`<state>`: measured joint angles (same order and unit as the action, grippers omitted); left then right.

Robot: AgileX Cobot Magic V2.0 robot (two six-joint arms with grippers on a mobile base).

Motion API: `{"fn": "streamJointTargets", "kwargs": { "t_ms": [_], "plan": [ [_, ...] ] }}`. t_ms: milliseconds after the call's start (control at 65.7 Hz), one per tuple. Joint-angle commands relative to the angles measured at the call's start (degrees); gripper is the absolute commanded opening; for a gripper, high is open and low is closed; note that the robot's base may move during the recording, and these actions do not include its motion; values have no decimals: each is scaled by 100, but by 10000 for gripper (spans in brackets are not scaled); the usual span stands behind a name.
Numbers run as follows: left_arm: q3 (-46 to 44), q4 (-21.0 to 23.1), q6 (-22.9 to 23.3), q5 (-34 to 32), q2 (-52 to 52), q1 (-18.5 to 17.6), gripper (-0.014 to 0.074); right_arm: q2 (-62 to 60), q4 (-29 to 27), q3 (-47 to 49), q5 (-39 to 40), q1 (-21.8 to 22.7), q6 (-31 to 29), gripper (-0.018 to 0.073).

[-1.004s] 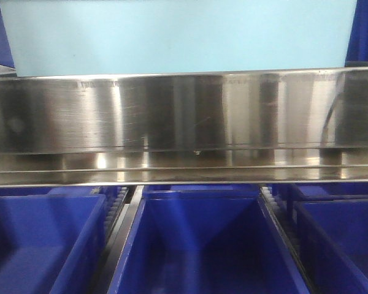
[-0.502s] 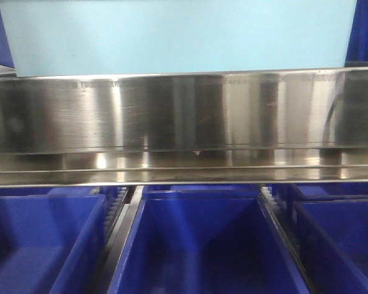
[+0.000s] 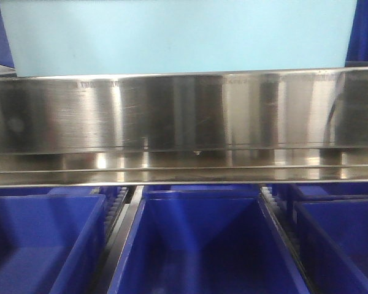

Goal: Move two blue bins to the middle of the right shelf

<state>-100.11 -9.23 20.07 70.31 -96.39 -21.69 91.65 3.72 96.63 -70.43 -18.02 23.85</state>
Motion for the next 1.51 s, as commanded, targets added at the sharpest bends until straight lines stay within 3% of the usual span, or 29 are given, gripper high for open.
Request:
{"fn": "streamJointTargets", "kwargs": {
  "t_ms": [0, 822, 913, 989, 1187, 1233, 1491],
  "plan": [
    [7, -14, -20, -35, 15, -34, 346, -56, 104, -8, 47, 25, -41, 277],
    [7, -14, -20, -35, 15, -34, 339, 100, 104, -8, 47, 25, -41, 277],
    [7, -14, -20, -35, -8, -34, 287, 97, 104, -8, 47, 25, -41, 253],
    [7, 15, -20, -35, -20, -34, 215, 97, 104, -8, 47, 25, -41, 176],
    [7, 53, -20, -35, -78, -34, -34, 97, 104, -8, 47, 25, -41, -164],
    [7, 79, -20, -35, -78, -34, -114, 97, 104, -8, 47, 25, -41, -160],
    [-15, 63, 165, -35, 56, -34, -111, 29, 104, -8, 47, 14, -41, -162]
  ]
}}
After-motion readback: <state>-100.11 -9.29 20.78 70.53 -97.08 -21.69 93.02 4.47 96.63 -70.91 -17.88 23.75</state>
